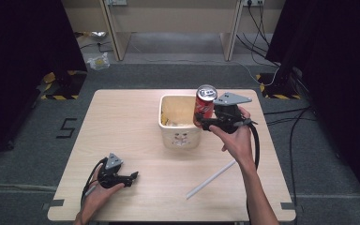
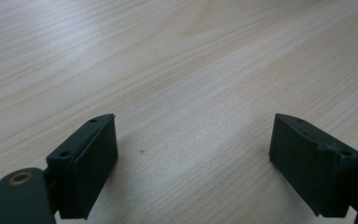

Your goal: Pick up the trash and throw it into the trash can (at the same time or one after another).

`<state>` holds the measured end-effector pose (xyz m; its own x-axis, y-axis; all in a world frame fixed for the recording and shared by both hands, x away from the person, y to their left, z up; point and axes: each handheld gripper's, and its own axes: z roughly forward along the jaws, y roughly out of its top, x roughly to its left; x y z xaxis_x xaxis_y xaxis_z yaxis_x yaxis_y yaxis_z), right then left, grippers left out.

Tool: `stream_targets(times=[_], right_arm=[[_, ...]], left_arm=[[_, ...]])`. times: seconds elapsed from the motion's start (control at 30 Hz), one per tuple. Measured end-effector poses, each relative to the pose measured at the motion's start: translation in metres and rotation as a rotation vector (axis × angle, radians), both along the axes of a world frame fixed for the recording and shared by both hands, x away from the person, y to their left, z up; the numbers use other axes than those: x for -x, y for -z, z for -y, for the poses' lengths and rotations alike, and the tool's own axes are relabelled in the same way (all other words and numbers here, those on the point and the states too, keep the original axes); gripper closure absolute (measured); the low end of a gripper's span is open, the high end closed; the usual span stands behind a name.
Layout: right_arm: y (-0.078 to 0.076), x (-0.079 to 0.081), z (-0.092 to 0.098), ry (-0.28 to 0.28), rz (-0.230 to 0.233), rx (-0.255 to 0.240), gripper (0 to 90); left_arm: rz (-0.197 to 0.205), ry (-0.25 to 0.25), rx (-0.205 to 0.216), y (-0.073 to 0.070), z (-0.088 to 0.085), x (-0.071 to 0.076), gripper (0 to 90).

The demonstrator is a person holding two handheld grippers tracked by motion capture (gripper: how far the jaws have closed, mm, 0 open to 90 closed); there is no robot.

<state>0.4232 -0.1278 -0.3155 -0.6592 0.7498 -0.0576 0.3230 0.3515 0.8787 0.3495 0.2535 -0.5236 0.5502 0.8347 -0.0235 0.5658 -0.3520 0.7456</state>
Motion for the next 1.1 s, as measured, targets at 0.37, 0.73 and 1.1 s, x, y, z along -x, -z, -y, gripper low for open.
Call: stream_targets(times=[0.37, 0.73, 1.1], right_arm=[[0.003, -0.019, -0.020, -0.019, -0.015, 0.003, 34.0], [0.016, -0.042, -0.038, -0.022, -0.050, 0.018, 34.0], [0.035, -0.064, -0.060, -0.035, -0.121, 0.054, 34.0]], left_arm=[[0.000, -0.002, 0.001, 0.000, 0.000, 0.000, 14.6], [0.002, -0.003, 0.002, 0.000, 0.000, 0.000, 14.6], [0.001, 0.000, -0.003, 0.000, 0.000, 0.000, 14.6]])
